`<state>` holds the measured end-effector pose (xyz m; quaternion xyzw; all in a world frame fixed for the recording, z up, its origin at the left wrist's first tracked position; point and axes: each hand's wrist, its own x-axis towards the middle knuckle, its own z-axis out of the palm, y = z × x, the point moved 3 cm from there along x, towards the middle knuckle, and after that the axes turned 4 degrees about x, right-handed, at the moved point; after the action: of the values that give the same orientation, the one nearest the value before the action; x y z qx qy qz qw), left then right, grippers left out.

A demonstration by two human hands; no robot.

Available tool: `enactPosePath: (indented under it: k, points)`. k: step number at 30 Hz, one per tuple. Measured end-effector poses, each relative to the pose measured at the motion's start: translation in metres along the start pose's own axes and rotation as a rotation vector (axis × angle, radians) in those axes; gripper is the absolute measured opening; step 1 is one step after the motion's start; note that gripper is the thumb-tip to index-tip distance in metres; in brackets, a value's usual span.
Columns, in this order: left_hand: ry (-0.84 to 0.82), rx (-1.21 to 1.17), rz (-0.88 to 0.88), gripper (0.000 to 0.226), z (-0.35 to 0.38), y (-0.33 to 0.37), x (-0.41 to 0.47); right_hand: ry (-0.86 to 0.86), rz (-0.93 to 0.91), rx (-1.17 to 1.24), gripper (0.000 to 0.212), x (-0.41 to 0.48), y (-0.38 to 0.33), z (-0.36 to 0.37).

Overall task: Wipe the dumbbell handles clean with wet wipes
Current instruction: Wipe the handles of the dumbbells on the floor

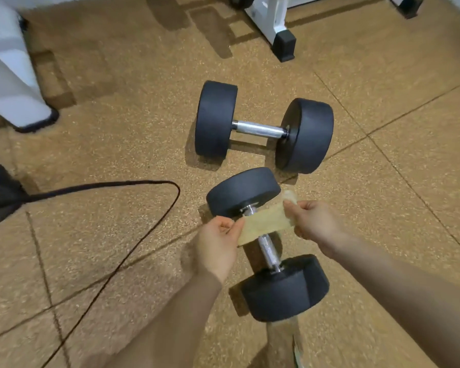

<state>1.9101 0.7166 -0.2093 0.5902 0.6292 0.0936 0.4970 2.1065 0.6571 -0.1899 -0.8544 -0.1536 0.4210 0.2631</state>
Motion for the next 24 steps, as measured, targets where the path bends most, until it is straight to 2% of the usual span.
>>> enactPosePath:
  k: [2,4,6,8,11,13,16,18,21,24]
  points:
    - [0.039,0.009,0.033,0.029,0.025,-0.015,0.017,-0.028,0.092,0.119,0.025,0.032,0.018,0.014]
    - [0.092,0.000,0.047,0.033,0.043,-0.028,0.031,-0.056,0.185,0.215,0.031,0.049,0.029,0.021]
    - [0.143,0.013,0.061,0.035,0.055,-0.036,0.041,-0.016,0.136,0.223,0.040,0.059,0.034,0.020]
    - [0.160,0.045,0.072,0.038,0.063,-0.040,0.044,0.039,-0.025,0.057,0.046,0.065,0.036,0.021]
    - [0.134,0.075,0.099,0.039,0.067,-0.039,0.046,-0.169,-0.237,-0.242,0.040,0.052,0.019,0.057]
    - [0.148,0.153,0.142,0.025,0.061,-0.036,0.045,-0.207,-0.309,-0.381,0.040,0.047,0.009,0.083]
    - [0.233,0.280,0.300,0.004,0.051,-0.030,0.035,-0.239,-0.376,-0.544,0.034,0.040,0.006,0.090]
    - [0.125,0.268,0.312,0.010,0.057,-0.030,0.027,-0.280,-0.345,-0.621,0.030,0.031,0.012,0.080]
    - [-0.151,0.001,0.129,0.007,0.069,-0.040,0.026,-0.304,-0.215,-0.655,0.028,0.022,0.023,0.070]
    - [-0.224,-0.135,0.067,0.010,0.071,-0.045,0.031,-0.328,-0.268,-0.672,0.026,0.027,0.016,0.073]
